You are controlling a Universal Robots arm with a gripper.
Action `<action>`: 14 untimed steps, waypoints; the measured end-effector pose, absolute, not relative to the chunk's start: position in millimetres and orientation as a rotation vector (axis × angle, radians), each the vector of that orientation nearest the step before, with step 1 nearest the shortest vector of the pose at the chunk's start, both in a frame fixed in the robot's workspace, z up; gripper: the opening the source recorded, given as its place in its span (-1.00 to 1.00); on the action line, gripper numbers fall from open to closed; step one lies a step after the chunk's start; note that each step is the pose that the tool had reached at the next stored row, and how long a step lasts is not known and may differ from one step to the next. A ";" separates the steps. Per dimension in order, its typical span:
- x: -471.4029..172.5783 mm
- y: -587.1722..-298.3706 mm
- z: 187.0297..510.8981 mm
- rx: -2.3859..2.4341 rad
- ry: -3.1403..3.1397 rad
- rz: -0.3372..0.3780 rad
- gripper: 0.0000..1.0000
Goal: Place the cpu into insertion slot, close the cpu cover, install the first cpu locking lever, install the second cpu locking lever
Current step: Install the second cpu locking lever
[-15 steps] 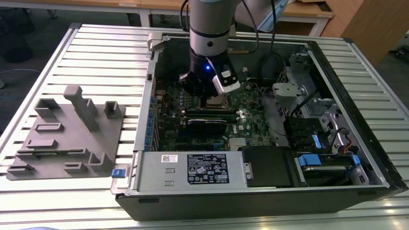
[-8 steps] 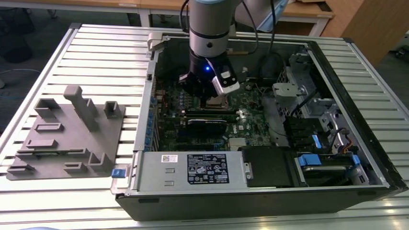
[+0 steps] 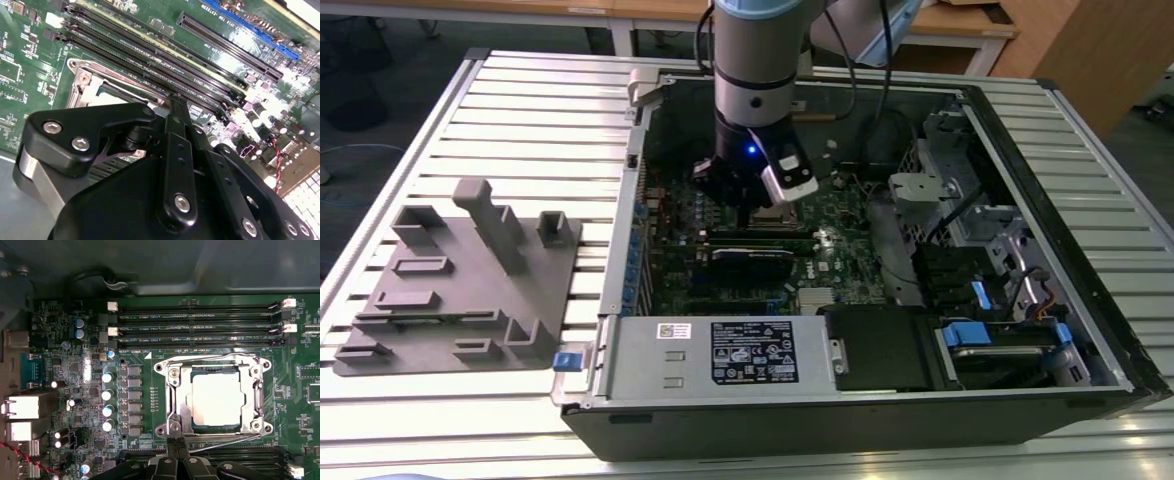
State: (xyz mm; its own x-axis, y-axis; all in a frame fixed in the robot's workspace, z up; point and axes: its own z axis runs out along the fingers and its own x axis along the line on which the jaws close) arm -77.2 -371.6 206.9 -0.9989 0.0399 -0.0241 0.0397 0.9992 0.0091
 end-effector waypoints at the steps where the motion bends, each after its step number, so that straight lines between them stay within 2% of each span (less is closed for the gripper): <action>1: -77.2 -371.6 206.1 0.062 3.117 0.013 -0.79; 14: -79.2 -371.7 204.2 0.062 3.117 0.013 -0.79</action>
State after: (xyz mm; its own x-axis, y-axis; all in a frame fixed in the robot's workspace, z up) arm -79.2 -371.7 204.2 -0.9989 0.0397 -0.0242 0.0395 0.9992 0.0091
